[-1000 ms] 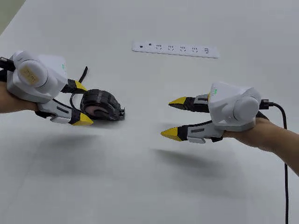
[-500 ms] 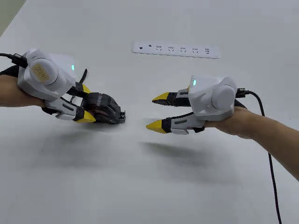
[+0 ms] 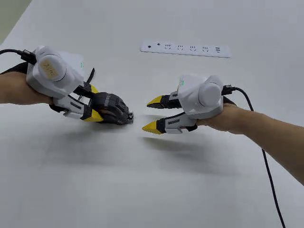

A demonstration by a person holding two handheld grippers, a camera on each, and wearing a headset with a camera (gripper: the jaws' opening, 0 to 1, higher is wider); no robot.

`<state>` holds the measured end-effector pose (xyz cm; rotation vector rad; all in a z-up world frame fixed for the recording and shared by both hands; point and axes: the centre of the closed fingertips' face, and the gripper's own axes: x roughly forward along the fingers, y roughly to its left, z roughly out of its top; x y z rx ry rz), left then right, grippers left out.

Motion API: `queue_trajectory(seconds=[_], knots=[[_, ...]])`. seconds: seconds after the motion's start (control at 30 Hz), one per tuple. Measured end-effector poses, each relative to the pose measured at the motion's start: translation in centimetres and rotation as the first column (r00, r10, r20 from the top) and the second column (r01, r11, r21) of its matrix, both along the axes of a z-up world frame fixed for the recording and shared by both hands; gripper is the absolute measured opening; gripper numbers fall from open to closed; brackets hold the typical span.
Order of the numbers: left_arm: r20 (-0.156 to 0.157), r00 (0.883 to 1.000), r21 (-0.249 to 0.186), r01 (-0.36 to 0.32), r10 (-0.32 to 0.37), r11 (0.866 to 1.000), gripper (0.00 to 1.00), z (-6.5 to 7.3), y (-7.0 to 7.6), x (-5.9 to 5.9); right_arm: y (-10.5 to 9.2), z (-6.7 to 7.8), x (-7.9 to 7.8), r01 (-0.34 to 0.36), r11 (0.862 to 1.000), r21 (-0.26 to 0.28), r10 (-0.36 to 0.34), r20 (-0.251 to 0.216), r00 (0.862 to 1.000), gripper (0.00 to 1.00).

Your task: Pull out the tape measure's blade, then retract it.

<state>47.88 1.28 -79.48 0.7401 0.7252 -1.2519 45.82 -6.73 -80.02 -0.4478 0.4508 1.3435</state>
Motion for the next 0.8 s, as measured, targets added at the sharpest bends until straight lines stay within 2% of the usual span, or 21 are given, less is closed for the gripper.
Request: queue_trajectory(seconds=[0.53,0.8], knots=[[-0.036,0.999,0.004,-0.006,0.007,1.0,0.29,-0.1,0.1,-0.1,3.1,-1.4,0.8,-0.06,0.998,-0.023,0.06,-0.017,0.998,0.27],[-0.048,0.999,-0.004,-0.008,0.008,1.0,0.29,-0.2,0.2,0.0,3.5,-2.2,1.0,-0.093,0.994,-0.062,0.092,-0.023,0.996,0.19]])
